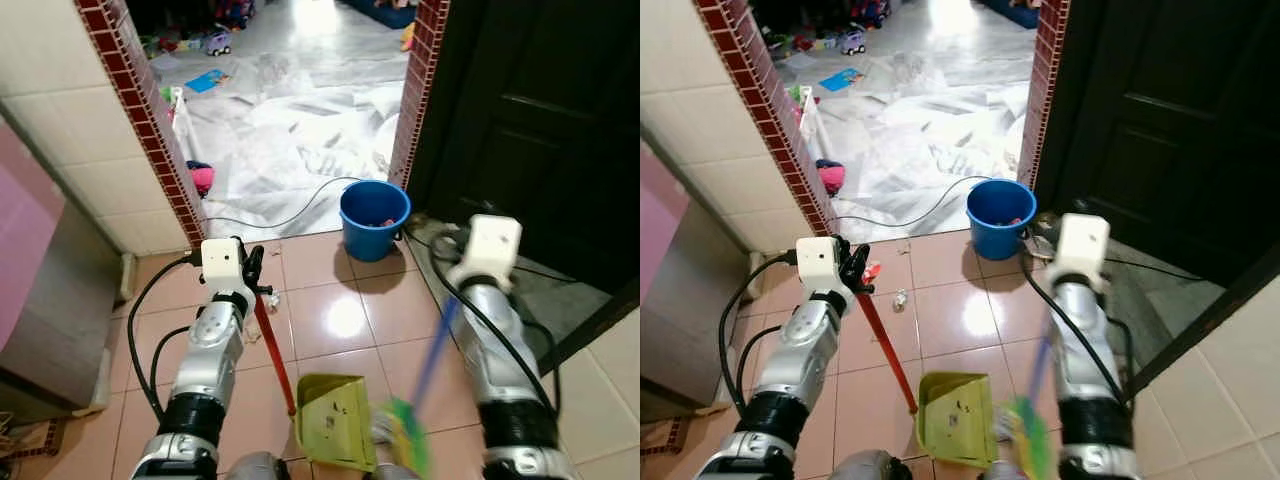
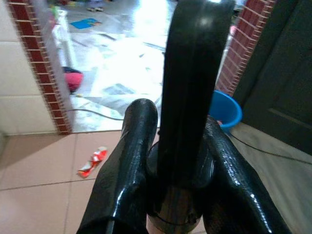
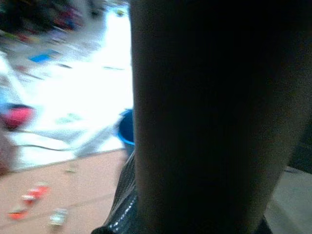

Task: Sweep floor

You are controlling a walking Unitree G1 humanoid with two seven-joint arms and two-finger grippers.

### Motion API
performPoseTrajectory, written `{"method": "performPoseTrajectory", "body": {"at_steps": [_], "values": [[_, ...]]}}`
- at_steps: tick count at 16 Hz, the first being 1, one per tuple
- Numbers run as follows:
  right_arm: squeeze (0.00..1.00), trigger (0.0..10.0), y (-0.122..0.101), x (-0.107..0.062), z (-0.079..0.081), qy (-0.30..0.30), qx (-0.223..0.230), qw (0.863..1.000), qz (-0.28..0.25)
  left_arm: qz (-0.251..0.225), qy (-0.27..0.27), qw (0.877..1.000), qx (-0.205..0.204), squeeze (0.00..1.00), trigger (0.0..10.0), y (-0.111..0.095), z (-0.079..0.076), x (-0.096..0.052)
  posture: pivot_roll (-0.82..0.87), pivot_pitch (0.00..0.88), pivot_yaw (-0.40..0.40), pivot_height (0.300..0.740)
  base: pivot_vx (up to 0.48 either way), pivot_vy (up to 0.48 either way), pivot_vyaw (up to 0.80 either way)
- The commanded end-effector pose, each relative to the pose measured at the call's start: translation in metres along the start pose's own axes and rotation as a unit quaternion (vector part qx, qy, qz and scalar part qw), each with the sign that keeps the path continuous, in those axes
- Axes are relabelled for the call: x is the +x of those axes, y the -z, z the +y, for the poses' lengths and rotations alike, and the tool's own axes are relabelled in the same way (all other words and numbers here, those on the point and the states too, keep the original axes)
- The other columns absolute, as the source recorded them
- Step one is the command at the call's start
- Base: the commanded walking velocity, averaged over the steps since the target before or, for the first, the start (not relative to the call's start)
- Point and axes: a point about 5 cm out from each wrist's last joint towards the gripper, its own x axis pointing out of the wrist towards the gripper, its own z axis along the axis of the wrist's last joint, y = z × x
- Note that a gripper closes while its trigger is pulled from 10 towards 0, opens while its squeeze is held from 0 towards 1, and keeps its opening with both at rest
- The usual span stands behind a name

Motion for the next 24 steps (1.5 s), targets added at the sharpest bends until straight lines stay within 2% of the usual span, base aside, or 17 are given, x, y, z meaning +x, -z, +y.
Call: {"method": "performPoseTrajectory", "body": {"at_steps": [1, 2, 3, 5, 8, 9, 10, 11, 14, 15, 17, 18, 22, 24], "values": [[0.00, 10.0, -0.011, 0.002, 0.011, -0.030, 0.029, 0.999, -0.022, 0.025, -0.013, 1.000, 0.004, 0.00, 10.0, 0.009, 0.001, 0.000, -0.09, 0.000, 0.072, 0.740, 0.000, 0.000, 0.00], [0.00, 10.0, -0.012, 0.002, 0.013, -0.039, 0.030, 0.999, -0.022, 0.030, -0.016, 0.999, 0.007, 0.00, 10.0, 0.010, 0.002, 0.000, -0.09, 0.000, 0.068, 0.740, 0.000, 0.000, 0.00], [0.00, 10.0, -0.015, 0.002, 0.021, -0.084, 0.049, 0.995, -0.029, 0.045, -0.028, 0.998, 0.021, 0.00, 10.0, 0.014, 0.006, 0.001, -0.09, 0.000, 0.068, 0.740, 0.000, 0.000, 0.00], [0.00, 10.0, -0.014, 0.002, 0.028, -0.131, 0.054, 0.990, -0.020, 0.046, -0.064, 0.995, 0.054, 0.00, 10.0, 0.014, 0.015, 0.001, -0.09, 0.000, 0.065, 0.740, 0.000, 0.000, 0.00], [0.00, 10.0, -0.020, -0.003, 0.039, -0.212, 0.037, 0.976, -0.034, 0.022, -0.063, 0.998, 0.013, 0.00, 10.0, 0.007, 0.020, 0.004, -0.09, 0.000, 0.063, 0.740, 0.000, 0.000, 0.00], [0.00, 10.0, -0.023, -0.006, 0.043, -0.241, 0.048, 0.969, -0.039, 0.013, -0.063, 0.998, 0.012, 0.00, 10.0, 0.004, 0.021, 0.004, -0.09, 0.000, 0.063, 0.740, 0.000, 0.000, 0.00], [0.00, 10.0, -0.030, -0.013, 0.050, -0.306, 0.060, 0.949, -0.051, -0.004, -0.065, 0.998, 0.008, 0.00, 10.0, 0.000, 0.022, 0.005, -0.10, 0.000, 0.064, 0.740, 0.000, 0.000, 0.00], [0.00, 10.0, -0.034, -0.014, 0.049, -0.324, 0.049, 0.943, -0.062, -0.015, -0.063, 0.998, -0.001, 0.00, 10.0, -0.003, 0.023, 0.005, -0.10, 0.000, 0.062, 0.740, 0.000, 0.000, 0.00], [0.00, 10.0, -0.044, -0.009, 0.037, -0.308, 0.054, 0.946, -0.085, -0.034, -0.057, 0.998, -0.005, 0.00, 10.0, -0.006, 0.025, 0.004, -0.10, 0.000, 0.062, 0.740, 0.000, 0.000, 0.00], [0.00, 10.0, -0.049, -0.005, 0.026, -0.273, 0.025, 0.956, -0.105, -0.039, -0.057, 0.997, -0.017, 0.00, 10.0, -0.007, 0.027, 0.003, -0.10, 0.000, 0.062, 0.740, 0.000, 0.000, 0.00], [0.00, 10.0, -0.056, -0.002, 0.014, -0.230, -0.009, 0.964, -0.133, -0.042, -0.064, 0.997, -0.017, 0.00, 10.0, -0.009, 0.030, 0.002, -0.09, 0.000, 0.066, 0.740, 0.000, 0.000, 0.00], [0.00, 10.0, -0.061, -0.001, 0.006, -0.198, -0.043, 0.967, -0.156, -0.045, -0.071, 0.996, -0.012, 0.00, 10.0, -0.011, 0.033, 0.002, -0.09, 0.000, 0.068, 0.740, 0.000, 0.000, 0.00], [0.00, 10.0, -0.064, -0.001, -0.007, -0.156, -0.082, 0.968, -0.178, -0.054, -0.076, 0.996, -0.008, 0.00, 10.0, -0.015, 0.040, 0.001, -0.10, 0.000, 0.071, 0.740, 0.000, 0.000, 0.00], [0.00, 10.0, -0.055, -0.002, -0.014, -0.110, -0.104, 0.973, -0.173, -0.073, -0.070, 0.995, -0.007, 0.00, 10.0, -0.021, 0.043, -0.004, -0.10, 0.000, 0.071, 0.740, 0.000, 0.000, 0.00]]}}
